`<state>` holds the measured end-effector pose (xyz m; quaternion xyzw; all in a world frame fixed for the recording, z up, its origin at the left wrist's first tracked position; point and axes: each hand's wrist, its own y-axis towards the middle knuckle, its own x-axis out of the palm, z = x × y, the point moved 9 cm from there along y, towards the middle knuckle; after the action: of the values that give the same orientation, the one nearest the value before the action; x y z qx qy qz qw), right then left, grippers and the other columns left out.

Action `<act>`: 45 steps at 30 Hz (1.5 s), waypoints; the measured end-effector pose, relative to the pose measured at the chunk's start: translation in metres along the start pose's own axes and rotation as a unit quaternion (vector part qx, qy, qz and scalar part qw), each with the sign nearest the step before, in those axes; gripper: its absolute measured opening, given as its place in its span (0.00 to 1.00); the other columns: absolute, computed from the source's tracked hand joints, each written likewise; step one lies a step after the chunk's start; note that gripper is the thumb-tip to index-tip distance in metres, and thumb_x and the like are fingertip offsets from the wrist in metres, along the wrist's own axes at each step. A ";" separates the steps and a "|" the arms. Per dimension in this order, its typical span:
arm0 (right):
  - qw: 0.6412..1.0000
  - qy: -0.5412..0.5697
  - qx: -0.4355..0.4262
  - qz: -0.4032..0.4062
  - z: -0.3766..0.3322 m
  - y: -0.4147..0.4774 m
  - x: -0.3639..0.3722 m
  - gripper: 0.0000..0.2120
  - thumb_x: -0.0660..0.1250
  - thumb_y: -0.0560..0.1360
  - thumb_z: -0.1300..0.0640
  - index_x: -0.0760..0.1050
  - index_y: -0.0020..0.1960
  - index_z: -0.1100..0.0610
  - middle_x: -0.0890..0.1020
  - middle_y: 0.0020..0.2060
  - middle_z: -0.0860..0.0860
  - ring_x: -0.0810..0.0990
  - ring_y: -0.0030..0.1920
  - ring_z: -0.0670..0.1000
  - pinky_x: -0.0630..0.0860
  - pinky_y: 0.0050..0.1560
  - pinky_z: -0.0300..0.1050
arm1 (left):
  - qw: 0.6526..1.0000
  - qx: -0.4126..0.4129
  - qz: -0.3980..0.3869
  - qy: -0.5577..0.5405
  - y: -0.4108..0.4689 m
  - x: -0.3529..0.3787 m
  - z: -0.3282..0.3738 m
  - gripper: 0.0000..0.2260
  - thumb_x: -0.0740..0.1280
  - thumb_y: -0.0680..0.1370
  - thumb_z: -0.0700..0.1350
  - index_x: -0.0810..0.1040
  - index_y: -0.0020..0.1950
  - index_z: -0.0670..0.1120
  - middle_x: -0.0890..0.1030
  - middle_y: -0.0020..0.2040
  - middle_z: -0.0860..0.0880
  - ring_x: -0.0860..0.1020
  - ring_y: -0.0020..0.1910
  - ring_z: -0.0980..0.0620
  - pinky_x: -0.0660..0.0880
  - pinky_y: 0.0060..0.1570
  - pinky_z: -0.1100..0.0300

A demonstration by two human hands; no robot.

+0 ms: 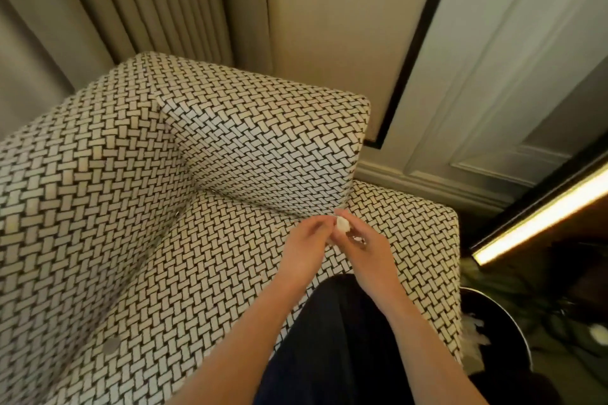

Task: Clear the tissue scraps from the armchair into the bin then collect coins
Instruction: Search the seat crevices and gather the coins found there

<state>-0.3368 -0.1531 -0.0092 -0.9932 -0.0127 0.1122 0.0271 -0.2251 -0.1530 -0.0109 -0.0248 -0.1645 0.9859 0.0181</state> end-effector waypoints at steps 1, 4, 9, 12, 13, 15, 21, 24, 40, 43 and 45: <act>1.000 -0.011 -0.005 0.017 0.000 -0.003 -0.011 0.15 0.67 0.75 0.53 0.76 0.61 0.46 0.82 0.52 0.41 0.80 0.51 0.39 0.76 0.55 0.38 | 0.999 0.011 -0.016 0.029 -0.001 0.010 0.004 0.08 0.59 0.80 0.45 0.78 0.51 0.53 0.81 0.48 0.55 0.78 0.52 0.57 0.73 0.59 0.59; 0.994 -0.086 -0.010 0.071 0.002 -0.019 -0.059 0.13 0.68 0.74 0.52 0.75 0.54 0.35 0.80 0.49 0.34 0.78 0.53 0.38 0.71 0.56 0.36 | 0.991 0.033 -0.078 0.105 -0.006 0.060 0.017 0.08 0.60 0.80 0.48 0.73 0.58 0.50 0.81 0.48 0.55 0.78 0.51 0.59 0.70 0.46 0.69; 0.962 -0.189 0.007 0.197 0.021 -0.057 -0.146 0.14 0.70 0.73 0.57 0.77 0.56 0.42 0.78 0.47 0.34 0.76 0.51 0.37 0.72 0.55 0.37 | 0.957 0.030 -0.218 0.191 -0.021 0.162 0.014 0.13 0.58 0.80 0.52 0.66 0.63 0.50 0.76 0.58 0.51 0.75 0.54 0.56 0.68 0.48 0.65; 0.951 -0.151 0.061 0.264 0.041 -0.085 -0.187 0.12 0.71 0.72 0.58 0.79 0.54 0.48 0.81 0.46 0.39 0.77 0.47 0.38 0.73 0.48 0.33 | 0.956 -0.089 -0.266 0.084 -0.027 0.211 -0.008 0.13 0.61 0.79 0.49 0.68 0.62 0.47 0.76 0.59 0.46 0.76 0.55 0.51 0.74 0.56 0.56; 0.948 -0.117 0.083 0.283 0.049 -0.093 -0.200 0.11 0.71 0.72 0.59 0.79 0.53 0.49 0.81 0.45 0.41 0.79 0.46 0.39 0.74 0.47 0.34 | 0.946 -0.145 -0.289 0.022 -0.033 0.227 -0.017 0.13 0.62 0.79 0.48 0.69 0.62 0.45 0.76 0.59 0.44 0.77 0.55 0.48 0.76 0.56 0.54; 0.937 -0.004 0.143 0.319 0.078 -0.110 -0.225 0.09 0.71 0.72 0.59 0.79 0.52 0.52 0.83 0.45 0.46 0.81 0.45 0.43 0.76 0.44 0.37 | 0.912 -0.236 -0.328 -0.074 -0.048 0.255 -0.027 0.14 0.61 0.80 0.46 0.69 0.64 0.42 0.77 0.58 0.41 0.78 0.56 0.44 0.76 0.57 0.51; 0.778 0.368 0.340 0.378 0.157 -0.144 -0.240 0.10 0.67 0.76 0.60 0.74 0.57 0.60 0.79 0.57 0.58 0.78 0.53 0.53 0.73 0.49 0.45 | 0.890 -0.330 -0.288 -0.125 -0.055 0.276 -0.048 0.22 0.59 0.81 0.46 0.60 0.74 0.43 0.66 0.70 0.38 0.67 0.68 0.38 0.66 0.66 0.44; 0.720 0.465 0.348 0.380 0.153 -0.147 -0.236 0.18 0.63 0.78 0.59 0.67 0.67 0.62 0.69 0.69 0.60 0.70 0.66 0.55 0.69 0.64 0.45 | 0.897 -0.325 -0.277 -0.117 -0.051 0.274 -0.052 0.23 0.59 0.81 0.47 0.59 0.75 0.43 0.64 0.72 0.38 0.64 0.71 0.39 0.63 0.69 0.44; 0.824 0.449 0.252 0.235 0.086 -0.098 -0.177 0.24 0.53 0.82 0.50 0.58 0.75 0.59 0.67 0.71 0.54 0.65 0.71 0.54 0.60 0.71 0.50 | 0.914 -0.270 -0.244 -0.181 -0.043 0.207 -0.038 0.21 0.56 0.81 0.49 0.66 0.71 0.38 0.71 0.68 0.41 0.68 0.68 0.43 0.63 0.68 0.50; 0.853 0.420 0.228 0.208 0.059 -0.080 -0.153 0.22 0.55 0.81 0.52 0.62 0.73 0.58 0.72 0.68 0.53 0.70 0.68 0.53 0.63 0.70 0.48 | 0.917 -0.235 -0.230 -0.223 -0.041 0.183 -0.025 0.18 0.56 0.82 0.48 0.71 0.66 0.39 0.74 0.64 0.43 0.73 0.63 0.46 0.67 0.64 0.52; 0.869 0.399 0.216 0.195 0.042 -0.071 -0.137 0.19 0.58 0.80 0.54 0.67 0.70 0.58 0.76 0.64 0.53 0.72 0.65 0.52 0.65 0.69 0.48 | 0.924 -0.204 -0.221 -0.235 -0.040 0.159 -0.017 0.17 0.56 0.82 0.48 0.72 0.65 0.40 0.76 0.63 0.43 0.74 0.62 0.47 0.67 0.64 0.53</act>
<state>-0.4807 -0.0843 -0.0157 -0.9048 0.2182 -0.2912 0.2212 -0.3819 -0.1026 -0.0209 0.2412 -0.3628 0.8796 0.1911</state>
